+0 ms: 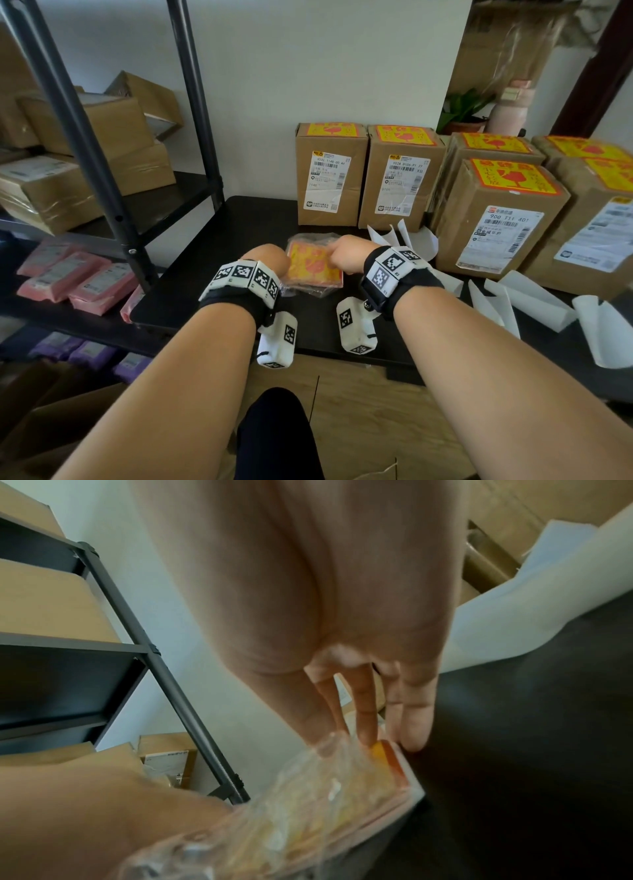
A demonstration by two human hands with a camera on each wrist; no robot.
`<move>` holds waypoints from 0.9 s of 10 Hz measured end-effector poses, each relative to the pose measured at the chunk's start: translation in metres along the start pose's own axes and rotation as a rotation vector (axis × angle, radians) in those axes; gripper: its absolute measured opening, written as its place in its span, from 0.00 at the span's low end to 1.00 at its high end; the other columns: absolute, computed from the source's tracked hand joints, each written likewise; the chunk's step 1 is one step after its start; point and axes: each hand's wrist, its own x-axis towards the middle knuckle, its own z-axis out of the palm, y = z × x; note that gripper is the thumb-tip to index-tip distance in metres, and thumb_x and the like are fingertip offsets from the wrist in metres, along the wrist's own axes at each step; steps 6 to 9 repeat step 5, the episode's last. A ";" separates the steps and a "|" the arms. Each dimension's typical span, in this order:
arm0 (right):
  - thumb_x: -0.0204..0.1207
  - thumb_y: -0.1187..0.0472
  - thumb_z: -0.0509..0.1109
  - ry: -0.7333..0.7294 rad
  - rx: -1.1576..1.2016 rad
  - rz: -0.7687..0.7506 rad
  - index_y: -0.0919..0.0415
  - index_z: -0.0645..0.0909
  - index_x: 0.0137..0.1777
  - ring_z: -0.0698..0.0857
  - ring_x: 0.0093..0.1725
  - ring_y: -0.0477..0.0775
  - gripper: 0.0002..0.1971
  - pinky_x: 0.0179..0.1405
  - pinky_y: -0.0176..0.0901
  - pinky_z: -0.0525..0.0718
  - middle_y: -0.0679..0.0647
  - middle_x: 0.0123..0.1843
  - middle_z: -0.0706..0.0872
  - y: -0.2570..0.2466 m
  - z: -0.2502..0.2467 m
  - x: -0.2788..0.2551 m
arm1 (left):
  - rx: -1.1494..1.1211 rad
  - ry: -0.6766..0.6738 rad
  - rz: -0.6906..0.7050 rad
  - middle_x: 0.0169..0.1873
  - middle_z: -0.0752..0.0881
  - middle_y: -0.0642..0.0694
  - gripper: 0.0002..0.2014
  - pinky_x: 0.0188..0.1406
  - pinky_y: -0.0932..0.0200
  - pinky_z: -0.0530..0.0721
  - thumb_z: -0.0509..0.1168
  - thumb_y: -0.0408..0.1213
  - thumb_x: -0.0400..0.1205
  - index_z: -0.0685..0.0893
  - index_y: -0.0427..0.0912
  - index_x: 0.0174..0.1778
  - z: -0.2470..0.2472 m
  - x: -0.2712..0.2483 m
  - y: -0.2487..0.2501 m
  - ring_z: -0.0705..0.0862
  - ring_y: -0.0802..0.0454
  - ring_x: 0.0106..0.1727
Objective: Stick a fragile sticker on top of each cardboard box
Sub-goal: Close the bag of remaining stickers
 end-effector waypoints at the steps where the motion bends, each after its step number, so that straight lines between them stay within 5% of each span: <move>1: 0.84 0.65 0.60 -0.007 -0.125 -0.023 0.67 0.79 0.70 0.82 0.66 0.61 0.17 0.66 0.47 0.79 0.63 0.67 0.83 -0.001 -0.001 -0.007 | 0.142 -0.001 0.003 0.48 0.83 0.42 0.13 0.56 0.51 0.79 0.65 0.43 0.83 0.82 0.37 0.55 -0.001 0.004 -0.002 0.83 0.44 0.55; 2: 0.83 0.63 0.63 -0.031 -0.164 -0.054 0.63 0.76 0.74 0.80 0.67 0.59 0.20 0.69 0.48 0.78 0.61 0.69 0.81 0.000 -0.001 -0.010 | 0.188 0.021 0.043 0.54 0.85 0.40 0.13 0.57 0.53 0.81 0.65 0.42 0.84 0.83 0.36 0.57 -0.001 0.011 -0.001 0.85 0.44 0.58; 3: 0.83 0.63 0.65 -0.038 -0.043 -0.071 0.59 0.75 0.76 0.80 0.64 0.56 0.21 0.61 0.44 0.79 0.57 0.70 0.80 0.001 -0.005 -0.017 | 0.250 -0.009 0.025 0.59 0.85 0.38 0.14 0.65 0.51 0.82 0.62 0.39 0.85 0.81 0.33 0.62 -0.004 0.008 0.003 0.85 0.43 0.62; 5: 0.84 0.62 0.64 0.134 0.239 -0.021 0.61 0.79 0.71 0.82 0.64 0.61 0.17 0.59 0.51 0.85 0.59 0.67 0.81 0.012 -0.019 -0.027 | 0.210 0.189 0.128 0.54 0.86 0.37 0.13 0.51 0.52 0.84 0.61 0.40 0.85 0.83 0.33 0.55 -0.020 0.011 0.012 0.86 0.44 0.53; 9: 0.84 0.62 0.64 0.134 0.239 -0.021 0.61 0.79 0.71 0.82 0.64 0.61 0.17 0.59 0.51 0.85 0.59 0.67 0.81 0.012 -0.019 -0.027 | 0.210 0.189 0.128 0.54 0.86 0.37 0.13 0.51 0.52 0.84 0.61 0.40 0.85 0.83 0.33 0.55 -0.020 0.011 0.012 0.86 0.44 0.53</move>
